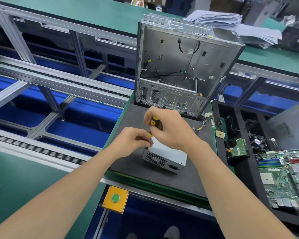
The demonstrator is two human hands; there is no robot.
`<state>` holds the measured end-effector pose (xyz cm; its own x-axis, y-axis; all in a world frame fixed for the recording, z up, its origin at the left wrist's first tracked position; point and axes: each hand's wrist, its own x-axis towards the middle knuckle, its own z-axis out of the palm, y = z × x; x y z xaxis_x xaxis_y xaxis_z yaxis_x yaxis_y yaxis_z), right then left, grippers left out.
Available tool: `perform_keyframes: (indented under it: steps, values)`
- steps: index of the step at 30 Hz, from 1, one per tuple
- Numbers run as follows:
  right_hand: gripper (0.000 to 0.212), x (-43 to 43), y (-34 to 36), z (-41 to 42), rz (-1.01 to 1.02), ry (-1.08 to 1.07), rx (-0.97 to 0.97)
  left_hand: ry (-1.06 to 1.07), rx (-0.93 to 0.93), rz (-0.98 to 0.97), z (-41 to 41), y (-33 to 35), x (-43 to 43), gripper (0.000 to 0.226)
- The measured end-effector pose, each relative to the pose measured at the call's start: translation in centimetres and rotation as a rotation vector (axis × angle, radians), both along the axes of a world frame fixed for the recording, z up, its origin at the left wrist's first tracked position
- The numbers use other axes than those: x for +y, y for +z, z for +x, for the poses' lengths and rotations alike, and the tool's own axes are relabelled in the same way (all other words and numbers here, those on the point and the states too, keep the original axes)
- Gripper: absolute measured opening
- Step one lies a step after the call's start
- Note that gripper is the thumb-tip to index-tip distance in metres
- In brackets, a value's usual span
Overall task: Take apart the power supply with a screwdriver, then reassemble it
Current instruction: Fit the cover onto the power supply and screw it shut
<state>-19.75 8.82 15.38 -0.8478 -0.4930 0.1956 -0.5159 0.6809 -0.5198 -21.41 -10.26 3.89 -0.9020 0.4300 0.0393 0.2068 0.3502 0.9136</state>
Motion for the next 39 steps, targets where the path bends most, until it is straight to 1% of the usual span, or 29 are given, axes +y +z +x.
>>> perform_keyframes:
  steps: [2,5,6,7,8,10,11,12,14,15,16,18,19,20,21,22,23,24,25,27,29,30,31,32,33,34,36,38,39]
  values:
    - [0.007,-0.2,0.1,-0.4,0.073,-0.044,0.03,-0.032,-0.042,0.027,0.0,0.2,-0.2,0.02]
    - [0.036,-1.0,0.1,-0.8,0.234,-0.189,0.09,0.031,-0.078,0.056,-0.3,0.4,0.2,0.015]
    - [0.043,-1.1,0.1,-0.8,0.247,-0.208,0.121,0.069,-0.06,0.037,-0.4,0.4,0.3,0.014]
    - [0.044,-1.2,0.2,-0.8,0.268,-0.207,0.133,0.08,-0.041,0.022,-0.5,0.3,0.4,0.015]
    - [0.039,-1.1,0.3,-0.8,0.248,-0.165,0.127,0.066,-0.029,0.019,-0.6,0.3,0.5,0.016]
    - [0.01,-0.8,0.9,-0.7,0.15,-0.032,0.055,0.013,-0.019,0.024,-0.6,0.6,0.5,0.017]
    - [0.008,-0.5,1.2,-0.6,0.123,0.026,0.014,-0.01,-0.021,0.024,-0.6,0.6,0.4,0.018]
    - [0.013,-0.2,1.5,-0.7,0.099,0.066,-0.007,-0.029,-0.027,0.022,-0.6,0.6,0.3,0.019]
    - [0.005,0.0,1.8,-1.0,0.149,0.024,-0.013,-0.065,-0.058,0.026,-0.6,0.8,0.1,0.016]
    - [0.013,-0.2,1.8,-1.1,0.205,-0.025,0.004,-0.072,-0.079,0.046,-0.6,0.9,0.1,0.015]
    - [0.025,-0.4,1.6,-1.2,0.265,-0.072,0.022,-0.061,-0.093,0.071,-0.6,1.0,0.2,0.02]
    - [0.046,-1.0,1.1,-1.1,0.35,-0.186,0.096,0.014,-0.085,0.073,-0.6,1.0,0.5,0.025]
    - [0.054,-1.2,1.1,-1.0,0.364,-0.222,0.158,0.049,-0.067,0.039,-0.8,0.9,0.6,0.022]
    - [0.056,-1.1,1.0,-0.9,0.353,-0.226,0.206,0.064,-0.054,0.012,-0.9,0.8,0.7,0.019]
    - [0.051,-0.9,1.0,-0.8,0.3,-0.184,0.197,0.056,-0.05,0.013,-1.0,0.8,0.7,0.016]
    - [0.037,-0.6,1.3,-0.8,0.219,-0.106,0.153,0.031,-0.052,0.037,-0.9,0.7,0.7,0.01]
    - [0.018,-0.2,1.5,-0.8,0.155,-0.01,0.096,0.004,-0.057,0.065,-0.9,0.8,0.6,0.007]
    - [0.004,0.1,1.8,-0.9,0.136,0.071,0.052,-0.016,-0.066,0.083,-0.8,0.9,0.5,0.007]
    - [0.008,0.4,2.0,-1.0,0.136,0.109,0.035,-0.034,-0.074,0.087,-0.8,1.0,0.3,0.009]
    - [0.006,0.4,2.1,-1.2,0.194,0.054,0.053,-0.072,-0.077,0.073,-0.8,1.0,0.2,0.014]
    - [0.033,-0.2,1.6,-1.3,0.316,-0.078,0.089,-0.073,-0.104,0.073,-0.7,1.0,0.3,0.021]
    - [0.045,-0.6,1.3,-1.4,0.341,-0.15,0.111,-0.05,-0.102,0.056,-0.7,1.0,0.4,0.025]
    - [0.053,-0.8,1.1,-1.2,0.354,-0.211,0.149,-0.013,-0.079,0.018,-0.6,0.8,0.6,0.024]
    - [0.056,-0.9,1.0,-1.1,0.338,-0.227,0.197,0.028,-0.056,-0.017,-0.6,0.7,0.9,0.021]
    - [0.053,-0.8,1.0,-0.7,0.323,-0.209,0.213,0.057,-0.046,-0.026,-0.6,0.6,1.0,0.017]
    - [0.042,-0.7,1.1,-0.6,0.251,-0.138,0.186,0.058,-0.043,-0.015,-0.6,0.6,1.1,0.013]
    - [0.004,-0.1,1.5,-0.3,0.113,0.049,0.094,0.013,-0.034,0.003,-0.6,0.6,0.8,0.014]
    - [0.016,0.5,1.6,-0.6,0.079,0.122,0.044,-0.034,-0.043,-0.01,-0.5,0.8,0.3,0.016]
    - [0.011,0.5,1.6,-0.7,0.103,0.072,0.031,-0.046,-0.048,-0.012,-0.4,0.8,0.1,0.016]
